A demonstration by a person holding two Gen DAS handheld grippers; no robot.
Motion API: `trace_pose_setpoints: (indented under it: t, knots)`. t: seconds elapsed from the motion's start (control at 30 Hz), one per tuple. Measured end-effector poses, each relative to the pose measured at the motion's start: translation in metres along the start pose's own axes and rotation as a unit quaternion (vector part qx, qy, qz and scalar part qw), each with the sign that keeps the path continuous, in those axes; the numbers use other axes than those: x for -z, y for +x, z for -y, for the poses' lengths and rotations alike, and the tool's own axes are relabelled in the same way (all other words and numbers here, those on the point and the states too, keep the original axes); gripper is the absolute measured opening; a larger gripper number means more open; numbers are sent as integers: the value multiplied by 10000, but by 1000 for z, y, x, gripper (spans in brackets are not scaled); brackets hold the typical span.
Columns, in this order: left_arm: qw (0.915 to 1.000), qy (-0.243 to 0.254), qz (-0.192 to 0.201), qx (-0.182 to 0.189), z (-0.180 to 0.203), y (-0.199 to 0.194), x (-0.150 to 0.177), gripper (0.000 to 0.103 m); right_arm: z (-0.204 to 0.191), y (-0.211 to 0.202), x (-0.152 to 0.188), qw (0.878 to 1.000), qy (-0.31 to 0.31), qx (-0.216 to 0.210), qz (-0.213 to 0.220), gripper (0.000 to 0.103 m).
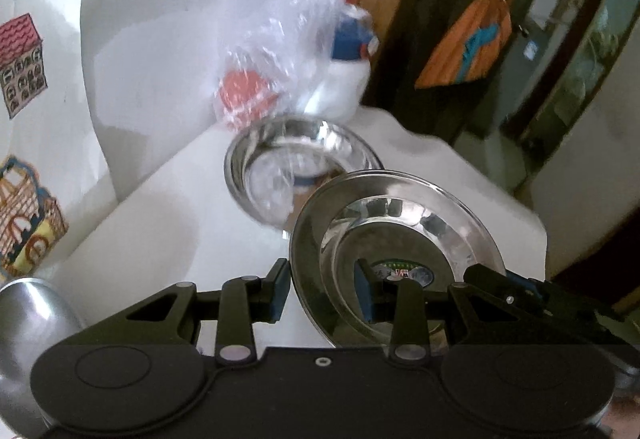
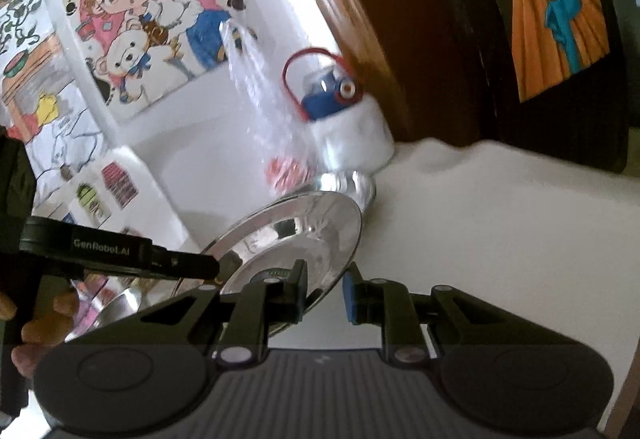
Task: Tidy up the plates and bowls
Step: 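Carry the logo plate with both grippers and lower it onto the stack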
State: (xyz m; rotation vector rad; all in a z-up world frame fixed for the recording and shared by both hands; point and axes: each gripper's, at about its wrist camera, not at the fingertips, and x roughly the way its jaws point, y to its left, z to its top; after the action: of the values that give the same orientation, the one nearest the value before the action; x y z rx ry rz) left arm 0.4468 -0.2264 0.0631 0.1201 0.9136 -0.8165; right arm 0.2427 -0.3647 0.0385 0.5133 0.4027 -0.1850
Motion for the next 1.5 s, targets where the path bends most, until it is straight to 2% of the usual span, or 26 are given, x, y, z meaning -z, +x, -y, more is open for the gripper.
trace_pose_setpoints:
  t: [0.27,0.57,0.87,1.03,1.5]
  knots:
    - [9976,-480,485,-144,-18,22,-30,36,11,56,-38,9997,-194,36,111,21]
    - [9931,-859,776,-189,-48,50,-43,36,10,105,-40,9994,-238,21,252,21]
    - [9914,-947,888,-189,-59,71,-41,36,5,119,-34,9978,-483,145,428,21]
    - [9919,-782,967,-274,-53,75,-42,36,2,120,-32,9955,-665,332,592,21]
    - [9918,-887,881,-279,-56,79,-43,36,2,134,-25,9937,-876,537,444,24]
